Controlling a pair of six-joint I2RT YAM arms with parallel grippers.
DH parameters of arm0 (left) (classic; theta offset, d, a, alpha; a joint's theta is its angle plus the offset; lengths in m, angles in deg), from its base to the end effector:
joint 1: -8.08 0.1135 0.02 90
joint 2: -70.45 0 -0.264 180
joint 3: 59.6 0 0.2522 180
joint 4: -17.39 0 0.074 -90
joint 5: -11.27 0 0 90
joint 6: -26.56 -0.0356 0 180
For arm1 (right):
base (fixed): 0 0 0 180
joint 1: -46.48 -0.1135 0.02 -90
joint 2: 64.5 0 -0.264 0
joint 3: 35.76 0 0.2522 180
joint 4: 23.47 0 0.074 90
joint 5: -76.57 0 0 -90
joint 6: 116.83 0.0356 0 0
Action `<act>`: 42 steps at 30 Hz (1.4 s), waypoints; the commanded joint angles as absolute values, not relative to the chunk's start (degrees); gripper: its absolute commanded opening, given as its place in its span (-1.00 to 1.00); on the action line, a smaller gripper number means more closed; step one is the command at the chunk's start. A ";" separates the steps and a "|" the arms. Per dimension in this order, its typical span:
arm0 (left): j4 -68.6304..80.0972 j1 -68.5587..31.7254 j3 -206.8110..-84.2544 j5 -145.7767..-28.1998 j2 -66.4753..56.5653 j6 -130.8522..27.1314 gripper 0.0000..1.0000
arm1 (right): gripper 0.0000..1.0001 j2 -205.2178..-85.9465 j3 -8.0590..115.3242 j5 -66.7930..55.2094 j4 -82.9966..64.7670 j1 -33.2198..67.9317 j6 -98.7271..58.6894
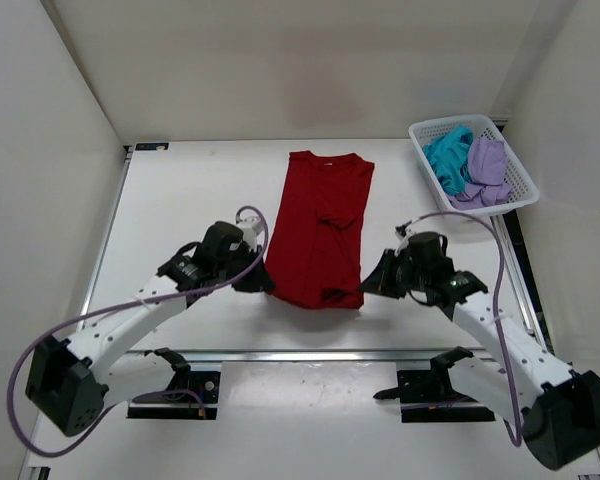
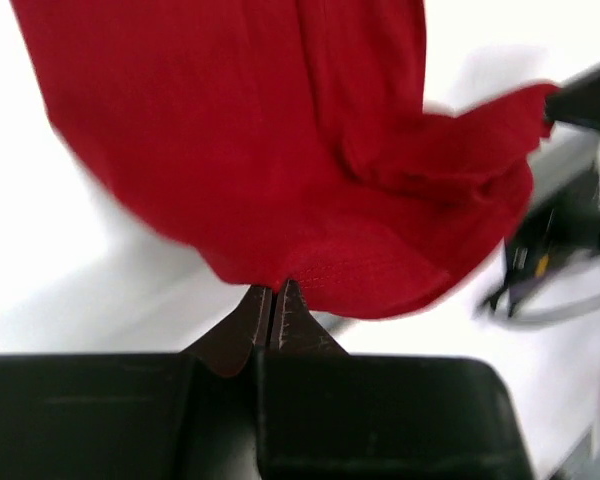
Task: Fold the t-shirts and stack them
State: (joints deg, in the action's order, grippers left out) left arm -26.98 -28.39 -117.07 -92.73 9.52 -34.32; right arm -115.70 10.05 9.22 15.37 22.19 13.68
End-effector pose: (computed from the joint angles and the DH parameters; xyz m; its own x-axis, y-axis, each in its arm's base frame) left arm 0.1689 -0.1355 0.2486 -0.8649 0.0521 -0.4992 0.3279 0.8117 -0.4833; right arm 0.1605 0.0875 0.2210 -0.8934 0.2545 -0.3703 -0.0669 0.7396 0.6697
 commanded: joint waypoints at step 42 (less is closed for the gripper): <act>11.09 -23.82 -123.12 -85.65 -23.14 -25.83 -0.13 | -1.00 -155.11 35.21 3.34 -3.82 26.55 -2.75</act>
State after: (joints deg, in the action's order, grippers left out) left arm 7.31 -21.39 -126.44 -84.70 -21.84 -26.93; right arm -152.97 34.42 3.98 -1.63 30.14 -0.48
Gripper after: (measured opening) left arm 0.442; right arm 0.015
